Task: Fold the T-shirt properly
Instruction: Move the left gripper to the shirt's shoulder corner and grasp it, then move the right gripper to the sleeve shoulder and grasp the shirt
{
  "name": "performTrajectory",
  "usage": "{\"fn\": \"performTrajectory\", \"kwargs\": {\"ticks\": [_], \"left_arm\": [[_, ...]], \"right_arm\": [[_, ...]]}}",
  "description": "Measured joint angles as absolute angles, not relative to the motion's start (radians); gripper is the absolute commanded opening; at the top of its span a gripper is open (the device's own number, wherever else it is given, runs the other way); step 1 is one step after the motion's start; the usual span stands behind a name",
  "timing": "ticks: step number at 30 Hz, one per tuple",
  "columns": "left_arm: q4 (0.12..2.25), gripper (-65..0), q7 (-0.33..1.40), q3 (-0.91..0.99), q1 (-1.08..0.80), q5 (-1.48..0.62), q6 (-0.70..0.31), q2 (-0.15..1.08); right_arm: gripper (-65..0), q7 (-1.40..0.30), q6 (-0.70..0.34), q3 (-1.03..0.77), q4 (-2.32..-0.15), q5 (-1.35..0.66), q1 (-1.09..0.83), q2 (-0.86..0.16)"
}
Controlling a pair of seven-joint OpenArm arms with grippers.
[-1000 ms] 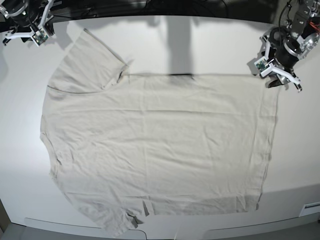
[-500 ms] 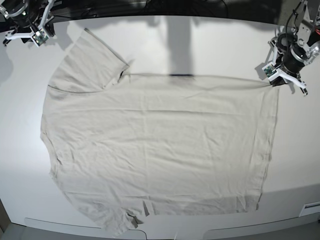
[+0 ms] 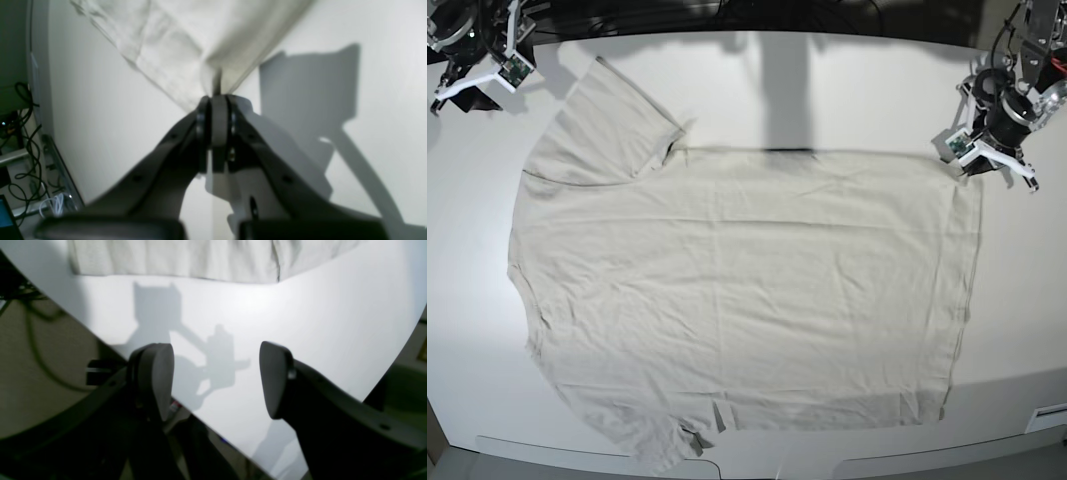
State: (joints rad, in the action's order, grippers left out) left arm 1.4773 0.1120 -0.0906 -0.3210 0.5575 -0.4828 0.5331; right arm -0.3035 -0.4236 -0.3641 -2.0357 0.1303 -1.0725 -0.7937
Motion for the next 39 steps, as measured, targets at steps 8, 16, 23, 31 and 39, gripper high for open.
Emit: {"fn": "performTrajectory", "kwargs": {"ticks": [8, 16, 23, 31, 39], "left_arm": [[1.48, -65.0, 0.113, -0.091, -0.318, 0.55, -0.478, 0.507], [1.486, -65.0, 0.145, -0.093, -0.316, 0.542, -0.475, 0.505], [1.486, -65.0, 0.153, -0.094, -0.316, 0.539, -0.453, 0.504], [1.485, -65.0, 0.153, -0.094, -0.316, 0.538, -0.45, 0.504], [1.485, -65.0, 0.153, -0.094, -0.316, 0.539, -0.45, 0.504]], "right_arm": [[-24.7, -0.214, -0.405, -0.29, -2.025, 0.344, -1.072, -0.92], [-24.7, -0.179, -0.349, -0.074, -1.845, 0.501, -0.896, -0.931], [-24.7, -0.184, -0.333, 0.125, -1.707, 0.524, -0.709, -0.931], [-24.7, -0.191, -0.329, 0.289, -1.634, 0.526, -0.525, -0.931], [-24.7, -0.182, -0.321, 0.398, -1.582, 0.546, -0.42, -0.933]]}}
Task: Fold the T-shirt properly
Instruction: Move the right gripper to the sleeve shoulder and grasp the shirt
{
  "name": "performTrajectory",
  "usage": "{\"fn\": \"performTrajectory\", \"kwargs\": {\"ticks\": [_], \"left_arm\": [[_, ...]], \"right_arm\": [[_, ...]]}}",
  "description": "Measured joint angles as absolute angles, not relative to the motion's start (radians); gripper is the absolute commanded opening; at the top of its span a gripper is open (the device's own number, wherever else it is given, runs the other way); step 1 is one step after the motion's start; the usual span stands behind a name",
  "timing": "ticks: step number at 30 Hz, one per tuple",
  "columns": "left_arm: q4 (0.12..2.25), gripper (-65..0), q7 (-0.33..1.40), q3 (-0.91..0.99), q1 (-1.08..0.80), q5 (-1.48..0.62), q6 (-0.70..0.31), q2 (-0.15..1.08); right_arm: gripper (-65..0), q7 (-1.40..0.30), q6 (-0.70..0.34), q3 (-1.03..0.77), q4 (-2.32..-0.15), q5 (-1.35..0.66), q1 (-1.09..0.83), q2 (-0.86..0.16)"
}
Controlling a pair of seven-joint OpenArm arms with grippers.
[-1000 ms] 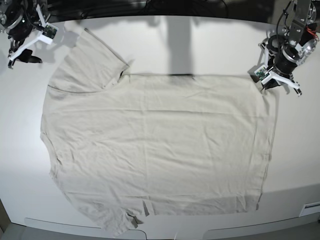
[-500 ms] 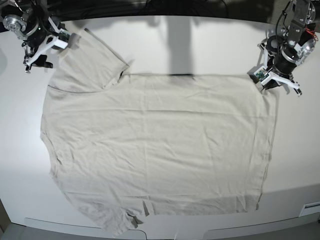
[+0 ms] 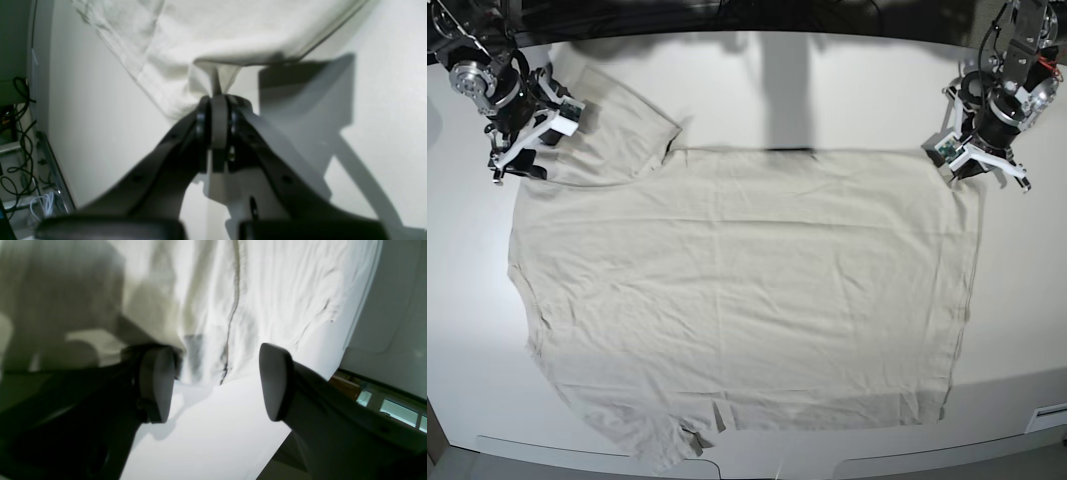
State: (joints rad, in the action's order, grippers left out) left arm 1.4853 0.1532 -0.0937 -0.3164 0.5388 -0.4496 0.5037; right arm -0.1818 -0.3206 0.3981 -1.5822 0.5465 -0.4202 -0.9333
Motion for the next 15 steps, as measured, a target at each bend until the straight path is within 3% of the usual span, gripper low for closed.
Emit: {"fn": "performTrajectory", "kwargs": {"ticks": [8, 15], "left_arm": [[1.485, -65.0, 0.154, -0.094, -0.316, 0.539, -0.45, 0.504], [1.485, -65.0, 0.154, -0.094, -0.316, 0.538, -0.449, 0.504]], "right_arm": [[-25.3, -0.188, -0.321, 0.466, -1.567, 0.548, -0.356, -0.936], [-41.9, -0.204, -0.353, 0.467, -1.558, 0.519, -0.335, -0.9]]}}
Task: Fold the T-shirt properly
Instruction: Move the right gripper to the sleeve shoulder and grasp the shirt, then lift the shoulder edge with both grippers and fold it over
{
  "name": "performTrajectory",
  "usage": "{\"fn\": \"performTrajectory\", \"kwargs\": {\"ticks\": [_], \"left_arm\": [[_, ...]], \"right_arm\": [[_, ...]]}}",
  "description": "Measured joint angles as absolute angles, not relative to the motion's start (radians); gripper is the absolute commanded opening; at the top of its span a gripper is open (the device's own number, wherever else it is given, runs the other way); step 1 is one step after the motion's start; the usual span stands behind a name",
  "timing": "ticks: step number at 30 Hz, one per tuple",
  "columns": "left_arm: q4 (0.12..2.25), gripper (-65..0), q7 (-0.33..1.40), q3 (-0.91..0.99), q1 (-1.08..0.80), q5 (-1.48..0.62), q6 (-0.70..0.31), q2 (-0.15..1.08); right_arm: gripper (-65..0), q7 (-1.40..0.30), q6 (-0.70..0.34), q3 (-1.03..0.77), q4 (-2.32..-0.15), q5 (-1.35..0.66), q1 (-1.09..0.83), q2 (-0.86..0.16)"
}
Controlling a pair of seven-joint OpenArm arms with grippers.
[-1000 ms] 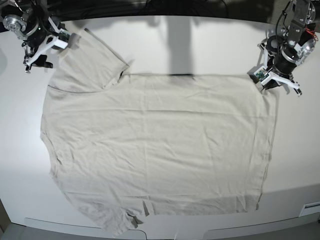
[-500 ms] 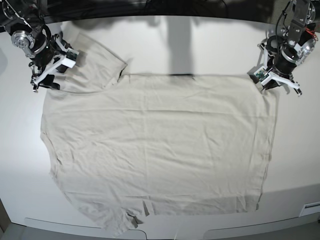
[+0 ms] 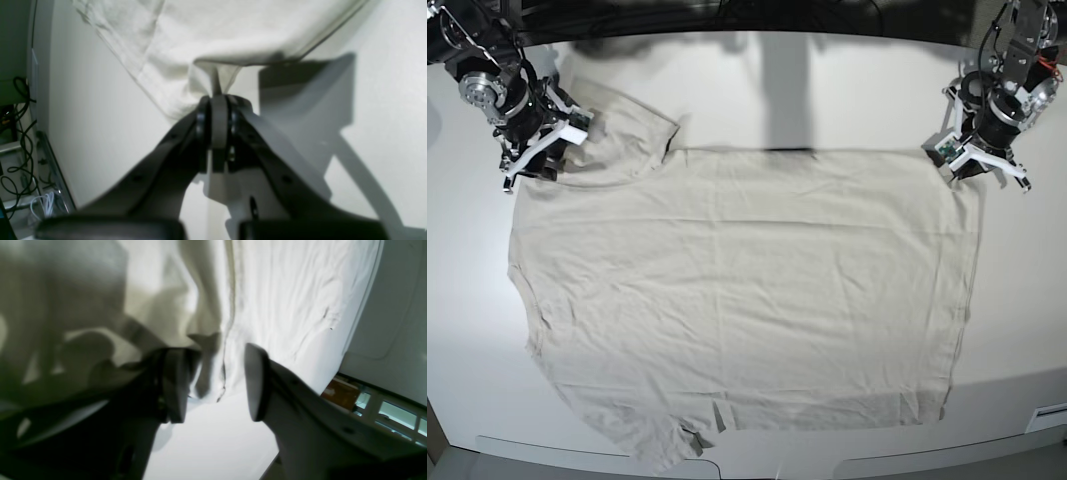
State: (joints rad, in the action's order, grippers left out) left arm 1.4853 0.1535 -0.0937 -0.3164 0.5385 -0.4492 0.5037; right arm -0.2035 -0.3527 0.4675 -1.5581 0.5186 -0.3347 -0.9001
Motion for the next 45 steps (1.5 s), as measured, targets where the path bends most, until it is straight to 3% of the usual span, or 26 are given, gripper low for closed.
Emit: {"fn": "performTrajectory", "kwargs": {"ticks": [9, 13, 21, 28, 40, 45], "left_arm": [[1.485, -65.0, 0.154, -0.094, -0.316, 0.538, -0.449, 0.504], [1.485, -65.0, 0.16, -0.093, -0.318, 0.493, -0.448, 0.504], [1.483, -65.0, 0.166, -0.093, -0.325, 0.361, -0.443, 0.507], [1.564, -65.0, 0.162, -0.083, -0.478, 0.343, -0.295, 0.507], [1.754, -65.0, 0.221, 0.072, -0.753, 0.306, -0.289, 0.495], [1.814, -65.0, 0.217, 0.129, -0.794, 0.305, -0.287, 0.445]], "right_arm": [[-65.0, -0.198, -0.368, 0.472, -1.557, 0.411, -0.336, -0.897], [-65.0, -0.207, -0.313, 0.472, -1.556, 0.296, -0.336, -0.897], [-65.0, -0.195, -0.302, 0.472, -1.554, 0.276, -0.339, -0.898], [-65.0, -0.178, -0.299, 0.443, -1.598, 0.265, -0.429, -0.95], [-65.0, -0.044, -0.326, 0.067, -1.688, 0.18, -0.86, -0.958], [-65.0, -0.039, -0.313, -0.065, -1.741, 0.18, -0.995, -0.894]]}}
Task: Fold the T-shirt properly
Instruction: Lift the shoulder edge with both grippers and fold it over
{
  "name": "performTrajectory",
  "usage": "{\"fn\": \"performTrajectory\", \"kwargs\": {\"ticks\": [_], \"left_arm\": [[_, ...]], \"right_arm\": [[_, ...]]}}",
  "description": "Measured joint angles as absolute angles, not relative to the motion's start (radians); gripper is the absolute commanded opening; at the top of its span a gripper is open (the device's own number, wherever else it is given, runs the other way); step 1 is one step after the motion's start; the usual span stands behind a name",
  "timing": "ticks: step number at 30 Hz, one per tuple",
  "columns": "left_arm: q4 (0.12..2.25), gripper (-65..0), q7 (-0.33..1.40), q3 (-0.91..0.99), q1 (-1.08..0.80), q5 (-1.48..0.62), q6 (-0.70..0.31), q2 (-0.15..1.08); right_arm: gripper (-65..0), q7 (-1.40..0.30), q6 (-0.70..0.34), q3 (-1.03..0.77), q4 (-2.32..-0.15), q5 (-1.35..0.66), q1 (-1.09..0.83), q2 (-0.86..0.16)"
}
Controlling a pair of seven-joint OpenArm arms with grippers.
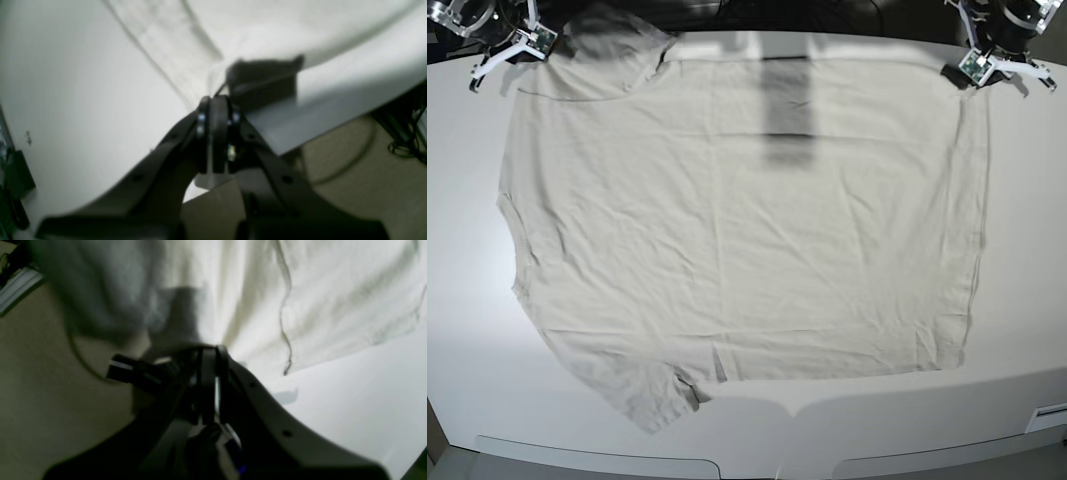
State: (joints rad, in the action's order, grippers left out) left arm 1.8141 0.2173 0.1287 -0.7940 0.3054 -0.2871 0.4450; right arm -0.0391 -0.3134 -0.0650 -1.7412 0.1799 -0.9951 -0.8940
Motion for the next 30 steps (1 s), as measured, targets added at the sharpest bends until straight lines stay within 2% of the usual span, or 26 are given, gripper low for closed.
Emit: {"fn": "performTrajectory", "kwargs": {"ticks": [6, 12, 20, 23, 26, 30], "left_arm": [[1.882, -65.0, 0.212, 0.182, -0.84, 0.305, -0.291, 0.415], [1.986, -65.0, 0.136, 0.237, -0.847, 0.305, -0.289, 0.416], [1.935, -65.0, 0.123, 0.242, -0.681, 0.241, -0.295, 0.415], [1.842, -65.0, 0.125, 0.239, -0.601, 0.205, -0.308, 0.415], [1.739, -65.0, 0.121, 0.232, -0.523, 0.191, -0.37, 0.415], [1.639, -65.0, 0.127, 0.223, -0.432, 0.194, -0.373, 0.411]], "right_arm": [[-65.0, -0.015, -0.281, -0.218, -1.819, 0.179, -1.113, -0.828], [-65.0, 0.007, -0.281, -0.31, -1.879, 0.12, -1.113, -0.849], [-65.0, -0.044, -0.284, -0.216, -1.877, 0.094, -0.868, -0.859], [-65.0, -0.062, -0.282, -0.141, -1.865, 0.094, -0.758, -0.83], [-65.0, -0.059, -0.288, -0.065, -1.814, 0.097, -0.653, -0.801], [-65.0, -0.068, -0.27, 0.0, -1.707, 0.095, -0.525, -0.77]]}}
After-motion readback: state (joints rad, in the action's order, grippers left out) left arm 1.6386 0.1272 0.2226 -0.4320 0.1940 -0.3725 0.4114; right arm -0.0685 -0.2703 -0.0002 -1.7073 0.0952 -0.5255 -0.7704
